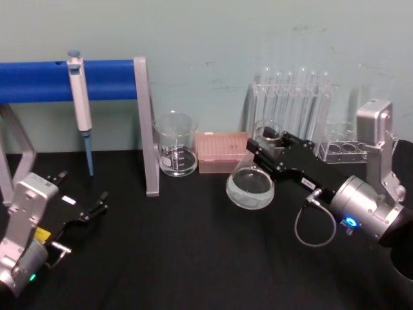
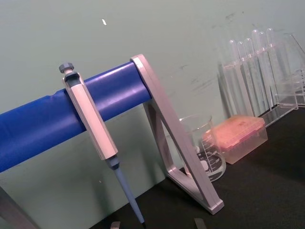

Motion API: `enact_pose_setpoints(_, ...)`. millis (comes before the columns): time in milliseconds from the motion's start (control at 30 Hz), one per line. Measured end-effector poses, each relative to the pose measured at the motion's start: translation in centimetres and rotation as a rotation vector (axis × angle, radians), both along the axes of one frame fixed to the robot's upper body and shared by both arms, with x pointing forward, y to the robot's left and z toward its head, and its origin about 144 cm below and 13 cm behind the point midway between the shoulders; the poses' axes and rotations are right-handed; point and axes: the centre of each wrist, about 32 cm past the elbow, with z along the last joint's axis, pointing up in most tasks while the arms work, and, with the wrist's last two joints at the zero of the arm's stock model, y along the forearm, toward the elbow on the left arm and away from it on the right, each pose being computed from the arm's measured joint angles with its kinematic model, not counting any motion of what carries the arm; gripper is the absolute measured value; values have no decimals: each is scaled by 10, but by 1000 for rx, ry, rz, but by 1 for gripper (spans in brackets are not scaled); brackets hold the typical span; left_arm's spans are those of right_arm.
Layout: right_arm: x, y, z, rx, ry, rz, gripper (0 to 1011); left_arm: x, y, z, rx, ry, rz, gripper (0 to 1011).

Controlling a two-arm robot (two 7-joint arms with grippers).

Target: Grasp the erlenmeyer flask with one hand, shake it three times, then place it back.

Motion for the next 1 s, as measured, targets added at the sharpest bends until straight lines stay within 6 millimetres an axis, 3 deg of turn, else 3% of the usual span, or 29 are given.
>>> enact_pose_setpoints(267,-8,-3,11,6,-6,-10,450,0,0,0,0,0,0,1001)
enact_pose_setpoints(1000,-12,-2,9,-4,4,-13,450,0,0,0,0,0,0,1001)
